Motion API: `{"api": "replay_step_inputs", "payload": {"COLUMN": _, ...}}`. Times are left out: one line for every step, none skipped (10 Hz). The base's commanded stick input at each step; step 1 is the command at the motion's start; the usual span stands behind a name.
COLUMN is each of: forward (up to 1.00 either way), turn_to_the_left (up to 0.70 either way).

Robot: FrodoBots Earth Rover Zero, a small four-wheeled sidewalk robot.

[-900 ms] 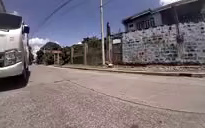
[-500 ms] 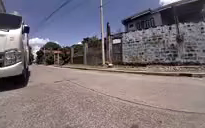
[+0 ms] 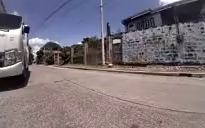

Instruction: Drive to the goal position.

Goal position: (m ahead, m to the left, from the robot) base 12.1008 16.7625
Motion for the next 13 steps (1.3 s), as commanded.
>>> {"api": "replay_step_inputs", "payload": {"forward": 1.00, "turn_to_the_left": 0.00}}
{"api": "replay_step_inputs", "payload": {"forward": 1.00, "turn_to_the_left": 0.00}}
{"api": "replay_step_inputs", "payload": {"forward": 1.00, "turn_to_the_left": 0.00}}
{"api": "replay_step_inputs", "payload": {"forward": 1.00, "turn_to_the_left": 0.00}}
{"api": "replay_step_inputs", "payload": {"forward": 1.00, "turn_to_the_left": 0.00}}
{"api": "replay_step_inputs", "payload": {"forward": 1.00, "turn_to_the_left": 0.00}}
{"api": "replay_step_inputs", "payload": {"forward": 1.00, "turn_to_the_left": 0.00}}
{"api": "replay_step_inputs", "payload": {"forward": 1.00, "turn_to_the_left": 0.22}}
{"api": "replay_step_inputs", "payload": {"forward": 1.00, "turn_to_the_left": 0.27}}
{"api": "replay_step_inputs", "payload": {"forward": 1.00, "turn_to_the_left": 0.16}}
{"api": "replay_step_inputs", "payload": {"forward": 1.00, "turn_to_the_left": 0.00}}
{"api": "replay_step_inputs", "payload": {"forward": 1.00, "turn_to_the_left": 0.00}}
{"api": "replay_step_inputs", "payload": {"forward": 1.00, "turn_to_the_left": 0.00}}
